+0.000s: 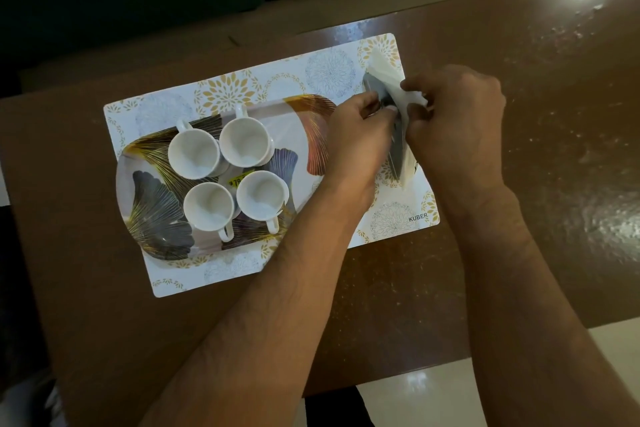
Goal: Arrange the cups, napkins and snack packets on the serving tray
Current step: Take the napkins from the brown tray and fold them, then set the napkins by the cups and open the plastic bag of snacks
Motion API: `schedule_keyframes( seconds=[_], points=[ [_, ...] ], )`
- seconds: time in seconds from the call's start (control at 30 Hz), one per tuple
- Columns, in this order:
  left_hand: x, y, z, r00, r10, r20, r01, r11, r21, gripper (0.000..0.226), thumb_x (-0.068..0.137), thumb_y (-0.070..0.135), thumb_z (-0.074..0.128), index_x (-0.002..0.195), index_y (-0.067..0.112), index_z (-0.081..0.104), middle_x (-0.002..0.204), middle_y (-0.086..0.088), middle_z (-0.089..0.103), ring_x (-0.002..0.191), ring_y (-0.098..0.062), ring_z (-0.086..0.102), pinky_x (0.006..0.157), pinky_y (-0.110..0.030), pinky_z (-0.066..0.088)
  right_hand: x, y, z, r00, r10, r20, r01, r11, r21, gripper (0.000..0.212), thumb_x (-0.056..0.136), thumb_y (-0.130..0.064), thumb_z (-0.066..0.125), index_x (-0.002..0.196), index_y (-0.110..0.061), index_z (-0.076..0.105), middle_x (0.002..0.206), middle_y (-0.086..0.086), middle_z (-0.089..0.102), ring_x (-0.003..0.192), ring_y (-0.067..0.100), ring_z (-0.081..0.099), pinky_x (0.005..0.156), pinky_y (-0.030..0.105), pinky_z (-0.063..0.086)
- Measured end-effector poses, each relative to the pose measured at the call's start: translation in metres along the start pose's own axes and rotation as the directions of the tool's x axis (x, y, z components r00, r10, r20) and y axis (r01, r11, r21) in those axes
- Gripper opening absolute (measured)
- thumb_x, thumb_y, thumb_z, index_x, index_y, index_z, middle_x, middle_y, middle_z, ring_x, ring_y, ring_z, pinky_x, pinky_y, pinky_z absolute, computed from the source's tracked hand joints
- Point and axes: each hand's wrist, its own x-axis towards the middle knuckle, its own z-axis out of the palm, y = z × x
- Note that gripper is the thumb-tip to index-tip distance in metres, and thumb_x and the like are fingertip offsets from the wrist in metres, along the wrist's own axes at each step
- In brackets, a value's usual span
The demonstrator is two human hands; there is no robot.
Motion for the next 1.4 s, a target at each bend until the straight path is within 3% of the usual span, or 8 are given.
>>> schedule_keyframes(
  seconds=[0.3,0.43,0.57,0.67,0.8,0.93,1.13,1.4],
  points=[
    [-0.002,0.000,-0.006,0.999,0.041,-0.021,-0.040,0.998,0.049,0.042,0.105,0.009,0.061,0.146,0.010,0.061,0.141,-0.005,0.069,0.131,-0.019,0.065,0.113,-0.040,0.054,-0.007,-0.008,-0.004,1.000,0.018,-0.019,-0.018,0.999,0.026,0.039,0.085,-0.003,0.072,0.123,-0.011,0.076,0.108,0.013,0.077,0.092,0.030,0.072,0.084,0.037,0.058],
    [-0.008,0.002,-0.017,0.995,0.091,-0.044,-0.086,0.991,0.098,0.043,0.105,0.014,0.063,0.147,0.013,0.059,0.145,-0.001,0.066,0.130,-0.013,0.062,0.091,-0.015,0.050,-0.012,-0.013,-0.005,1.000,0.013,-0.014,-0.014,0.998,-0.056,0.039,0.092,-0.012,0.067,0.130,-0.013,0.071,0.112,0.012,0.075,0.100,0.029,0.068,0.085,0.037,0.057],
    [-0.015,0.004,-0.034,0.985,0.161,-0.060,-0.151,0.978,0.142,0.047,0.105,0.018,0.064,0.151,0.016,0.055,0.153,0.000,0.060,0.140,-0.016,0.059,0.114,-0.034,0.051,-0.021,-0.027,-0.007,0.995,0.045,-0.086,-0.056,0.991,-0.125,0.039,0.095,-0.016,0.063,0.133,-0.012,0.068,0.122,0.010,0.070,0.117,0.029,0.058,0.086,0.021,0.033],
    [-0.023,0.003,-0.055,0.970,0.229,-0.082,-0.209,0.957,0.199,0.047,0.105,0.018,0.064,0.151,0.015,0.055,0.152,-0.002,0.063,0.139,-0.016,0.060,0.116,-0.029,0.048,-0.030,-0.046,-0.005,0.993,0.031,-0.115,-0.048,0.987,-0.151,0.039,0.095,-0.017,0.062,0.133,-0.010,0.067,0.125,0.012,0.066,0.122,0.031,0.054,0.087,0.014,0.023],
    [-0.035,0.003,-0.088,0.924,0.371,-0.091,-0.311,0.869,0.384,0.047,0.106,0.022,0.062,0.151,0.014,0.054,0.151,-0.002,0.062,0.141,-0.017,0.057,0.120,-0.037,0.047,-0.041,-0.078,0.007,0.997,-0.039,-0.065,0.026,0.982,-0.188,0.045,0.098,-0.025,0.062,0.139,-0.008,0.061,0.136,0.016,0.062,0.130,0.033,0.051,0.101,0.033,0.043],
    [-0.050,-0.002,-0.137,0.874,0.480,-0.070,-0.341,0.711,0.615,0.052,0.108,0.031,0.058,0.157,0.018,0.047,0.163,-0.001,0.050,0.152,-0.018,0.046,0.121,-0.030,0.039,-0.057,-0.119,0.034,0.995,-0.101,0.024,0.104,0.971,-0.215,0.050,0.102,-0.030,0.060,0.146,-0.008,0.054,0.146,0.018,0.055,0.137,0.034,0.048,0.111,0.044,0.045],
    [-0.073,-0.017,-0.237,0.837,0.546,-0.028,-0.312,0.519,0.796,0.054,0.110,0.031,0.055,0.158,0.012,0.043,0.162,-0.009,0.049,0.153,-0.023,0.043,0.126,-0.039,0.037,-0.092,-0.191,0.078,0.967,-0.190,0.167,0.228,0.942,-0.247,0.055,0.102,-0.034,0.063,0.150,-0.009,0.050,0.153,0.018,0.050,0.142,0.035,0.045,0.116,0.045,0.039],
    [-0.119,-0.053,-0.397,0.838,0.531,-0.130,-0.153,0.456,0.877,0.056,0.110,0.034,0.052,0.159,0.010,0.039,0.162,-0.012,0.048,0.153,-0.026,0.043,0.130,-0.046,0.033,-0.151,-0.312,0.134,0.894,-0.337,0.294,0.396,0.903,-0.168,0.053,0.101,-0.028,0.062,0.147,-0.006,0.050,0.148,0.021,0.052,0.139,0.039,0.044,0.116,0.048,0.041]
  ],
)
